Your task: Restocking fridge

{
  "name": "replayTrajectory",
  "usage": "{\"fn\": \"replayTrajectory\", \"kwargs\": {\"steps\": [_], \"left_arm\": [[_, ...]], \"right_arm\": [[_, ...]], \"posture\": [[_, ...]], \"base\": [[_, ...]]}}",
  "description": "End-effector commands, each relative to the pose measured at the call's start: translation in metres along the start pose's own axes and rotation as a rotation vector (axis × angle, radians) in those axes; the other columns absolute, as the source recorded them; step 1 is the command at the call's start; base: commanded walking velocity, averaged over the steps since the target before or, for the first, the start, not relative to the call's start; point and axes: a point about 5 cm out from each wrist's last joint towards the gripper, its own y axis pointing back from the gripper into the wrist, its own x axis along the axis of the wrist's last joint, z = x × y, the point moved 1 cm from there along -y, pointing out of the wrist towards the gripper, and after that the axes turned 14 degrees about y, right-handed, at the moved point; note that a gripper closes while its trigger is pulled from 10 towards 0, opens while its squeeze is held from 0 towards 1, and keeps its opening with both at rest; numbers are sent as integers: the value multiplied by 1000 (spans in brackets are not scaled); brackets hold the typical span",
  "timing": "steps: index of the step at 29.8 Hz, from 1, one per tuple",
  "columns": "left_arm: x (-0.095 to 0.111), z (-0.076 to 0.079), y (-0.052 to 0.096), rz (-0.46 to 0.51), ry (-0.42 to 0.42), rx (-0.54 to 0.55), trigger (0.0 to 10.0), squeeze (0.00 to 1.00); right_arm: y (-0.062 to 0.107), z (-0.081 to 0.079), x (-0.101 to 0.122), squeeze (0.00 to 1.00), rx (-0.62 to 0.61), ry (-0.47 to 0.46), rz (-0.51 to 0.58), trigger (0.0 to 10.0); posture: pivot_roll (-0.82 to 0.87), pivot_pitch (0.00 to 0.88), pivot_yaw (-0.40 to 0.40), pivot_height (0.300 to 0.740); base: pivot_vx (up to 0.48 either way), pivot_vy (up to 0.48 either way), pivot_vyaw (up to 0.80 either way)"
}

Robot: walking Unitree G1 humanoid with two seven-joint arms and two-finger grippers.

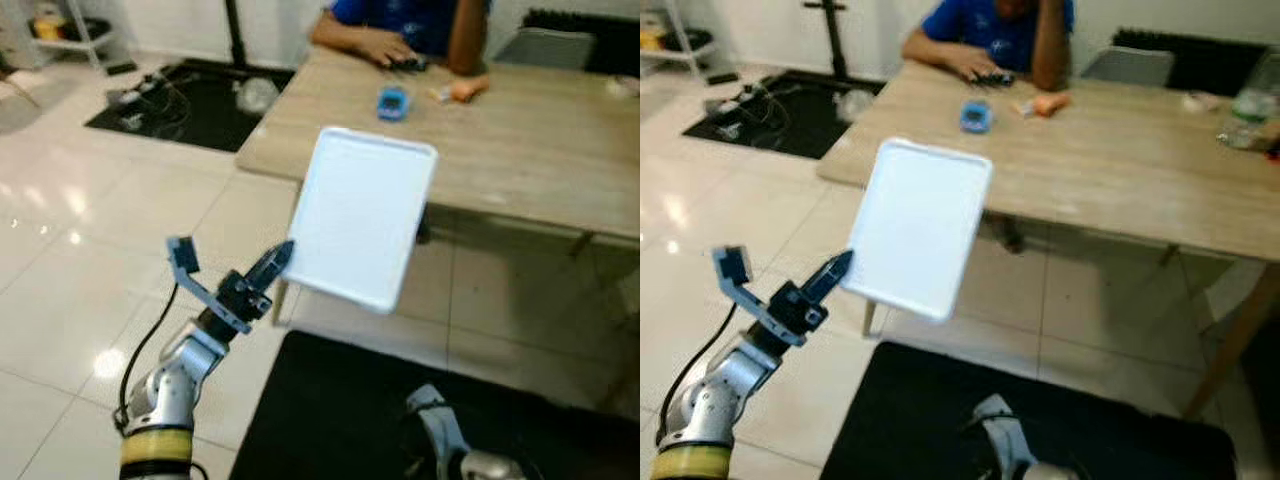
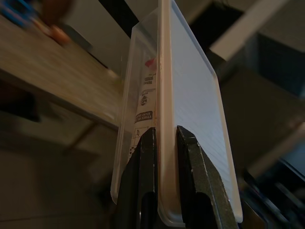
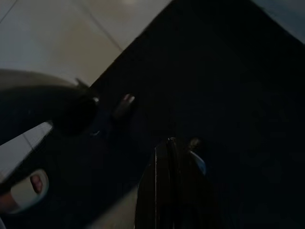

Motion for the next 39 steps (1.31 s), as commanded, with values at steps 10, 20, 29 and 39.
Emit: {"fn": "replayTrajectory", "kwargs": {"steps": [10,20,29,39], "left_arm": [[-4,8,5,-61,-31,-50,10000,0],[-1,10,14,-88,-62,-45,10000,0],[8,9,23,-56,-93,-10,10000,0],[29,1,19,148,-101,67,10000,0]], "right_arm": [[3,22,82,0,121,-240,531,10000],[46,64,128,1000,236,-342,948,10000],[81,91,151,1000,229,-384,1217,10000],[89,120,146,1000,-41,-585,1284,10000]], "posture": [[-12,79,-14,740],[-4,82,-22,740],[10,87,-31,740],[21,86,-34,740]], "base": [[0,0,0],[0,0,0],[0,0,0],[0,0,0]]}}
